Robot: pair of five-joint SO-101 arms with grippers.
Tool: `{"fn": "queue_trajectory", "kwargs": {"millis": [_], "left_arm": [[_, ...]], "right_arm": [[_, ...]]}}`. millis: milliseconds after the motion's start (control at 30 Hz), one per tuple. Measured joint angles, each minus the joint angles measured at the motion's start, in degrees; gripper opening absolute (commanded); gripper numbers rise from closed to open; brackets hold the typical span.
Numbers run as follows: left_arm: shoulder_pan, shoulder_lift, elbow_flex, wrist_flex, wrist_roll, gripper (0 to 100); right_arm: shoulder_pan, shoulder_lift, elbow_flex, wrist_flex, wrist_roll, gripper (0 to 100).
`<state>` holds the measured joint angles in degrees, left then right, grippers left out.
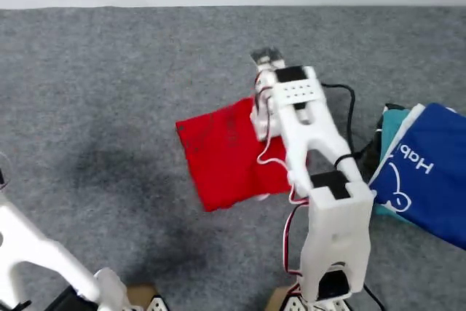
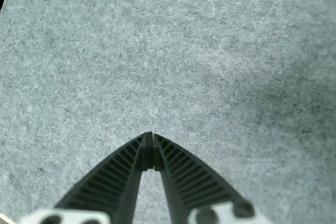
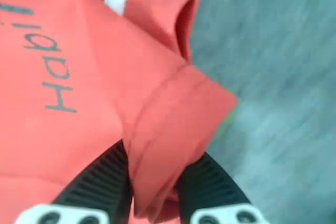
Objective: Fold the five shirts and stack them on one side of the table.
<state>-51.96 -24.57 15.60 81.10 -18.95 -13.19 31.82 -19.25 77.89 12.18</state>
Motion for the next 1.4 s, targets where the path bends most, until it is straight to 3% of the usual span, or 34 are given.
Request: {"fn": "queue_trajectory", "kwargs": {"millis": [133,233,433,533,733,867,1100,1400], "left_arm": [[0.0,0.0,0.0,0.0,0.0,0],[0.0,0.0,0.0,0.0,0.0,0],[0.0,0.0,1.8,0.0,0.0,0],[0.0,0.0,2.5,0.0,0.0,0],[0.0,0.0,2.5,0.0,0.0,0],[0.0,0.0,2.5,0.0,0.0,0],[0.0,0.0,2.5,0.0,0.0,0],[0.0,0.0,2.5,0.0,0.0,0]], "right_arm": [[1.8,5.2,-8.1,-5.0,16.8,1.5],[1.8,9.6,-12.7,-6.4,25.2,2.6],[1.7,14.2,-20.1,-2.4,28.4,25.5],[1.8,14.2,-24.0,-0.4,20.7,26.4],[1.7,14.2,-30.4,0.8,-5.0,26.4],[-0.1,14.2,-32.8,6.9,-18.2,26.6],[-3.3,14.1,-38.0,22.2,-34.4,26.6],[-6.9,14.1,-37.8,22.6,-49.2,29.5]]}}
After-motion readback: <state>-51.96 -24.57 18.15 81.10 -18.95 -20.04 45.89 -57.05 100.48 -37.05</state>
